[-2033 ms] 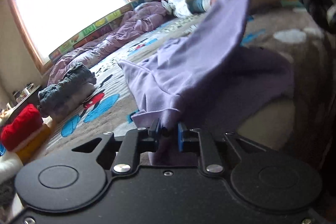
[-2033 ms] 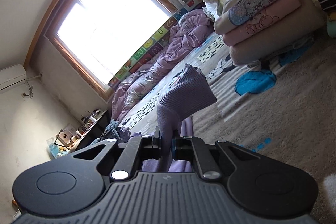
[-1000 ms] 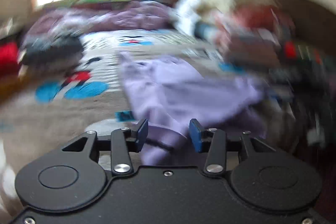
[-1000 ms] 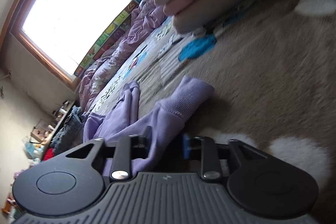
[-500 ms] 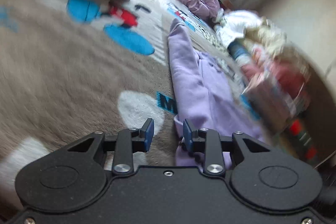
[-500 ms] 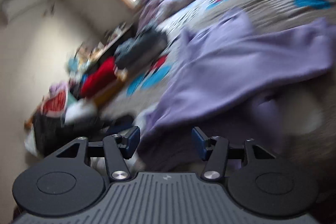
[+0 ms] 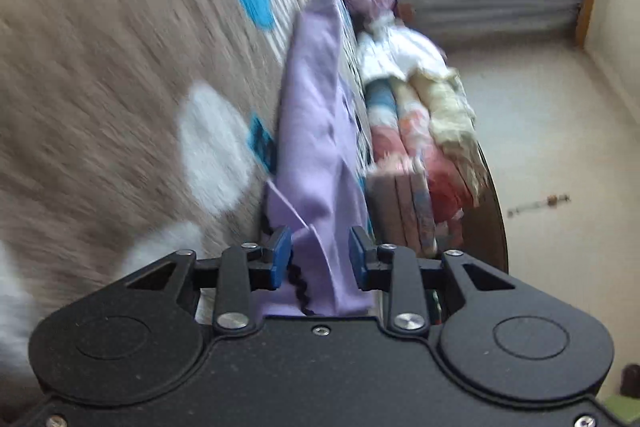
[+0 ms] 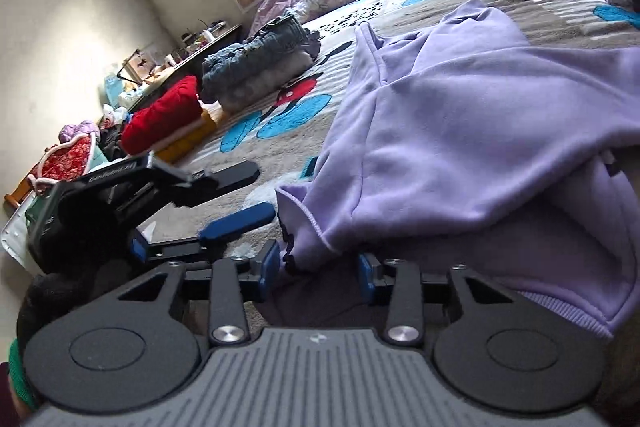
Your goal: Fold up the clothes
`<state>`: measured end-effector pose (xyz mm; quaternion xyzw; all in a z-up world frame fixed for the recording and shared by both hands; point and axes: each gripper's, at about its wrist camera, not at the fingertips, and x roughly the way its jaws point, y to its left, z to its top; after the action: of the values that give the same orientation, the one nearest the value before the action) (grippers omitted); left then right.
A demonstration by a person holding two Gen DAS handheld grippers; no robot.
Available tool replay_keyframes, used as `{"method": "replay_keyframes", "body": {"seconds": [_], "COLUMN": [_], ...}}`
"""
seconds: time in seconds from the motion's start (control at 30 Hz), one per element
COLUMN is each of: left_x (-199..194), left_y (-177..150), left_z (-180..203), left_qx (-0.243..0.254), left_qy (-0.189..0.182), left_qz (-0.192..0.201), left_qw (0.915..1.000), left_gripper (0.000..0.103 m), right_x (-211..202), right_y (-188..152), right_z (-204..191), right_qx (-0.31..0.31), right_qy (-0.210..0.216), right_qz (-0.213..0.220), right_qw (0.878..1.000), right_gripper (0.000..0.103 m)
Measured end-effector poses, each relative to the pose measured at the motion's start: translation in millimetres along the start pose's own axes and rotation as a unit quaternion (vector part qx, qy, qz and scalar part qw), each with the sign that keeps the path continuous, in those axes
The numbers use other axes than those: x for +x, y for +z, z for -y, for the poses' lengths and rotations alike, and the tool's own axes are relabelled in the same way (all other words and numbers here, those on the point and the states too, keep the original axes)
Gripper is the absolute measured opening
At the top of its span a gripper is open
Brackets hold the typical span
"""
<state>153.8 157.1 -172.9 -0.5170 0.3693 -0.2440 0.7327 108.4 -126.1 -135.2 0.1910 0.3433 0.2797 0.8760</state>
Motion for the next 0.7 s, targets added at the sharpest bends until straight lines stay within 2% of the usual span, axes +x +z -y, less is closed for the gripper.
{"method": "replay_keyframes", "body": {"seconds": [0.13,0.27,0.33,0.47,0.53,0.63,0.7], "left_x": [15.5,-1.9,-9.2,-11.3,-5.8,7.9,10.0], "left_y": [-0.4,5.0,8.7,8.6,5.1,-0.7,-1.6], "left_z": [5.8,1.0,-2.4,-5.6,-0.5,9.3,12.5], "left_qx": [0.022,-0.002,-0.011,-0.005,0.021,0.072,0.081], "left_qy": [-0.007,-0.027,-0.023,0.007,0.024,0.087,0.089], "left_qz": [-0.014,0.016,0.034,0.045,0.043,0.040,0.047], "left_qw": [0.9996,0.9995,0.9991,0.9989,0.9986,0.9928,0.9917], "left_gripper": [0.029,0.029,0.031,0.031,0.031,0.030,0.030], "right_x": [2.3,1.0,1.1,1.2,1.3,0.9,0.8], "right_y": [-5.0,-5.1,-5.6,-6.3,-6.4,-9.6,-10.5], "right_z": [4.0,12.5,14.7,18.3,21.4,27.1,28.4], "right_qx": [0.006,0.027,0.035,0.048,0.057,0.068,0.068], "right_qy": [0.001,0.002,0.003,0.007,0.009,0.013,0.014], "right_qz": [0.005,0.006,0.006,0.005,0.002,0.000,-0.001], "right_qw": [1.000,1.000,0.999,0.999,0.998,0.998,0.998], "right_gripper": [0.030,0.027,0.027,0.027,0.027,0.026,0.025]}}
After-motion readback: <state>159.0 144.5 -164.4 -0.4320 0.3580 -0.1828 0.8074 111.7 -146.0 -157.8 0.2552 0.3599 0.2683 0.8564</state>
